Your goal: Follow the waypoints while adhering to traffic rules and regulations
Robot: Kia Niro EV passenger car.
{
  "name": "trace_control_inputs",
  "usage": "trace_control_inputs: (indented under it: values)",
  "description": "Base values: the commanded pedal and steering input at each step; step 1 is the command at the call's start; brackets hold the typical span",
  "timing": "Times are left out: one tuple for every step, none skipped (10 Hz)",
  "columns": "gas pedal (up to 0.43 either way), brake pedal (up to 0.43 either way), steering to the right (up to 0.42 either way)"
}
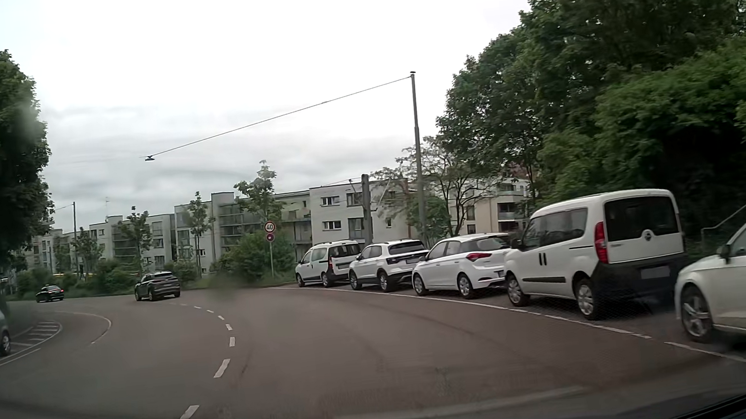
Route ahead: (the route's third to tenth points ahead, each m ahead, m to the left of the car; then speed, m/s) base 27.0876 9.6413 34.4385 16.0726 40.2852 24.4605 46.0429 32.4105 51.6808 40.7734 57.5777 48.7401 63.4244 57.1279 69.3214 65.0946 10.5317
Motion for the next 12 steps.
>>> trace_control_inputs:
  values:
    - [0.028,0.000,-0.102]
    - [0.028,0.000,-0.102]
    - [0.028,0.000,-0.102]
    - [0.028,0.000,-0.102]
    - [0.028,0.000,-0.101]
    - [0.028,0.000,-0.098]
    - [0.028,0.000,-0.097]
    - [0.008,0.000,-0.098]
    - [0.000,0.000,-0.098]
    - [0.000,0.000,-0.095]
    - [0.000,0.000,-0.093]
    - [0.000,0.000,-0.093]
